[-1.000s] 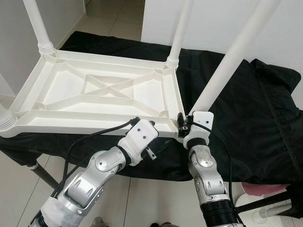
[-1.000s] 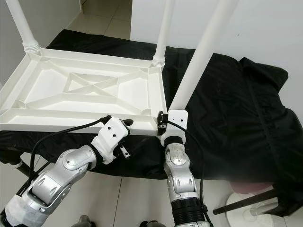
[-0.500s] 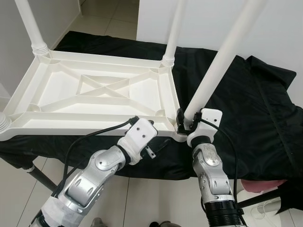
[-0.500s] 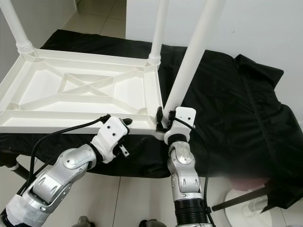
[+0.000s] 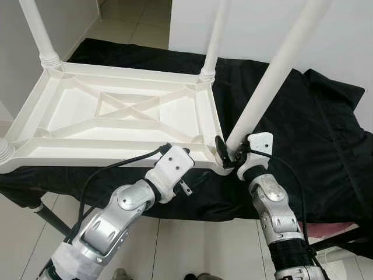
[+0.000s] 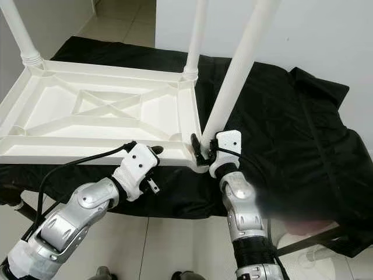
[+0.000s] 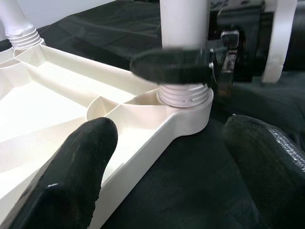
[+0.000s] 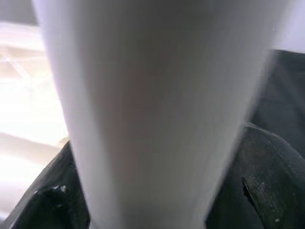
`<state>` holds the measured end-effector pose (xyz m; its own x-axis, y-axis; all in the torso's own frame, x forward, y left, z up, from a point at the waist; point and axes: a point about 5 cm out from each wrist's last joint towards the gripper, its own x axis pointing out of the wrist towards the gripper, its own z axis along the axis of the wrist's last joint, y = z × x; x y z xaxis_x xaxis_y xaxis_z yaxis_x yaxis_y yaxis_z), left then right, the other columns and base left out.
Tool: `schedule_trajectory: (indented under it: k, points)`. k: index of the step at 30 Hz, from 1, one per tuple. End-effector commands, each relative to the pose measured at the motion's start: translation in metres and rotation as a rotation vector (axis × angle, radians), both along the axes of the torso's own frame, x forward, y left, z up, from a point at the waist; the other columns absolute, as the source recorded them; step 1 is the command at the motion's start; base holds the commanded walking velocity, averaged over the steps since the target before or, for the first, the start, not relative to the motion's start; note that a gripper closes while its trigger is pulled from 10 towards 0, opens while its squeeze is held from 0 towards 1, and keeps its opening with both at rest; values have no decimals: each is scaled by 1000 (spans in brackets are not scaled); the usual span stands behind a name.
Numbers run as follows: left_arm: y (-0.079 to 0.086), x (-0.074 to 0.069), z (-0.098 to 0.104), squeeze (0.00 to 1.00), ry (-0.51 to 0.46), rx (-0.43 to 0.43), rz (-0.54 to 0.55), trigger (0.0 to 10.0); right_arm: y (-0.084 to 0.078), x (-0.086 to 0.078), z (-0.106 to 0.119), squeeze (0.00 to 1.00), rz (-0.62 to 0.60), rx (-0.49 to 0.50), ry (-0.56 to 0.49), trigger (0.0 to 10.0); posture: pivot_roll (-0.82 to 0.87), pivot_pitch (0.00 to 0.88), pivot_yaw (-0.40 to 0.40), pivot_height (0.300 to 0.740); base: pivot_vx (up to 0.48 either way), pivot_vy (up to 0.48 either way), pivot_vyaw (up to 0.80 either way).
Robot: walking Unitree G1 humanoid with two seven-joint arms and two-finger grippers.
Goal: Building children table
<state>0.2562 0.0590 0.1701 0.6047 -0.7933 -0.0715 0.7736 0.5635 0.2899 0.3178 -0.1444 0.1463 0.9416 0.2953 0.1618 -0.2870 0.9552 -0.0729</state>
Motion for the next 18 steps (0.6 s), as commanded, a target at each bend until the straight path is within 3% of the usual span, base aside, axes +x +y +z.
schedule_trajectory:
  k: [1,16,17,18]
  points:
    - [-6,-3,-1,0,2,19,-73,10000,-3,1,-6,0,41,-20,18,10000,62,101,-97,740,0,0,0]
    - [-6,-3,1,0,-3,21,-78,10000,6,18,2,0,273,-139,-35,10000,76,99,-90,740,0,0,0]
    - [-6,-3,1,0,-3,23,-77,10000,5,19,2,0,288,-147,-36,9333,76,99,-90,740,0,0,0]
    - [-5,-3,1,0,-4,24,-76,10000,5,20,2,0,295,-151,-36,9333,76,99,-90,740,0,0,0]
